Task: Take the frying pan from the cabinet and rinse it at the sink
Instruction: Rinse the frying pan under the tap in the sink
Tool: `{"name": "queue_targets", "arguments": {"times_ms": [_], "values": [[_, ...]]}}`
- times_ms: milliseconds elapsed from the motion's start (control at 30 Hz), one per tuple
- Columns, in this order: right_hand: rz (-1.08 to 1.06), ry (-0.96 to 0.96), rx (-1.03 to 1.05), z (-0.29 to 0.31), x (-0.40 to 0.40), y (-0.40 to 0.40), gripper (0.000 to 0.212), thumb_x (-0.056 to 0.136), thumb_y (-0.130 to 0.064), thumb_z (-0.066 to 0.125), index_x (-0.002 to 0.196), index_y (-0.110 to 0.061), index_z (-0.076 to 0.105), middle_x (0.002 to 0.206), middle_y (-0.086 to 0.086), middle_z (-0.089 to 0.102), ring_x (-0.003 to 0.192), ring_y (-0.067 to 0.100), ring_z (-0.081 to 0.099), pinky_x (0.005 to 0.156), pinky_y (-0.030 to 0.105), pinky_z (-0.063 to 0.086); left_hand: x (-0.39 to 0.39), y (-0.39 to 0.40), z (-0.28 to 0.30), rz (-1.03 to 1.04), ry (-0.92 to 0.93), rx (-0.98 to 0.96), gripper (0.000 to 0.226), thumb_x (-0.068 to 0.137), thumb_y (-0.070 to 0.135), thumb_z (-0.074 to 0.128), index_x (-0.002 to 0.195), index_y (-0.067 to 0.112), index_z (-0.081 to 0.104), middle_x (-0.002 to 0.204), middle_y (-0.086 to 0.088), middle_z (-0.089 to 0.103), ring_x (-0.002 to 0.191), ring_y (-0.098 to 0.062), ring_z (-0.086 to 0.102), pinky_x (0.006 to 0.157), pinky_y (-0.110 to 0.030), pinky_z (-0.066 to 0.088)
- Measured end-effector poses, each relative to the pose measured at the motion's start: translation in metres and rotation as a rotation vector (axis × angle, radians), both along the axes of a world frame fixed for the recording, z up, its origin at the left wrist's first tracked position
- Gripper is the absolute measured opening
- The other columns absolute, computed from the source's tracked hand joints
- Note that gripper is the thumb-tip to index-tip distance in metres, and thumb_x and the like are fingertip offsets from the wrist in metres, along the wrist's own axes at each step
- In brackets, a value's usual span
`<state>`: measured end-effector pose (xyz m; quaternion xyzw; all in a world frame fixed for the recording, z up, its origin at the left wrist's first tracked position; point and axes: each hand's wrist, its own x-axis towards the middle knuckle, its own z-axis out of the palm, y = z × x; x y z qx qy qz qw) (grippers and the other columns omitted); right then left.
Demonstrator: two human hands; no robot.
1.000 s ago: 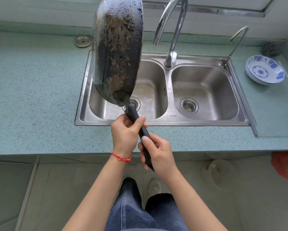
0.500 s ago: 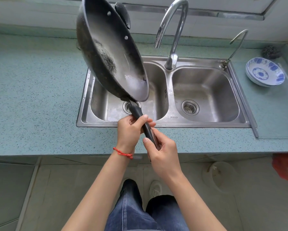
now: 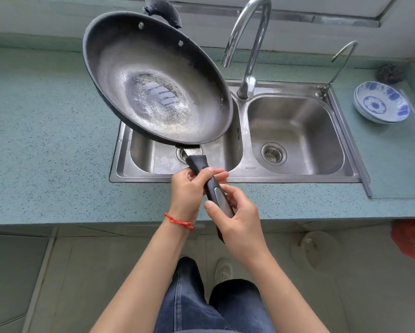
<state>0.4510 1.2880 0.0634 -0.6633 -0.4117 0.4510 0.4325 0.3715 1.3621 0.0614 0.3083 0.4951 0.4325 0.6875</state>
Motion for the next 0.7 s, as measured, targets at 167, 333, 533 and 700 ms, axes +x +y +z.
{"name": "queue_targets", "arguments": {"times_ms": [167,333,533,700], "values": [[0.124,0.208,-0.046,0.006,0.002,0.005,0.012,0.074,-0.026,0.062,0.071,-0.017,0.054,0.053,-0.002,0.054,0.042,0.014,0.051,0.046,0.022,0.042,-0.002,0.000,0.002,-0.004,-0.114,0.044,0.023,0.087,0.000,0.051,0.069,0.002,0.066,0.065,-0.008,0.073,0.068,-0.021,0.071,0.067,-0.029,0.058],[0.186,0.492,-0.021,0.015,-0.004,0.009,0.014,0.082,-0.014,0.054,0.087,-0.002,0.048,0.057,0.002,0.061,0.032,0.018,0.052,0.035,0.023,0.043,-0.009,0.005,0.003,-0.036,-0.222,0.048,0.031,0.089,0.002,0.046,0.067,0.005,0.068,0.068,-0.009,0.073,0.072,-0.022,0.071,0.067,-0.029,0.058],[0.151,0.296,0.043,0.016,-0.011,0.013,0.013,0.080,-0.012,0.057,0.075,-0.004,0.048,0.055,0.015,0.050,0.031,0.019,0.044,0.036,0.024,0.037,-0.019,0.010,-0.002,-0.072,-0.125,0.024,0.020,0.088,0.008,0.052,0.072,0.003,0.063,0.065,-0.007,0.073,0.064,-0.020,0.070,0.063,-0.030,0.059],[0.177,0.089,0.022,0.009,-0.007,0.011,0.014,0.081,-0.014,0.058,0.072,-0.012,0.047,0.049,0.016,0.049,0.031,0.018,0.046,0.038,0.028,0.038,-0.019,0.005,-0.006,-0.067,-0.023,-0.009,0.015,0.086,0.006,0.056,0.082,-0.008,0.063,0.060,-0.002,0.072,0.058,-0.014,0.069,0.055,-0.023,0.055]]}}
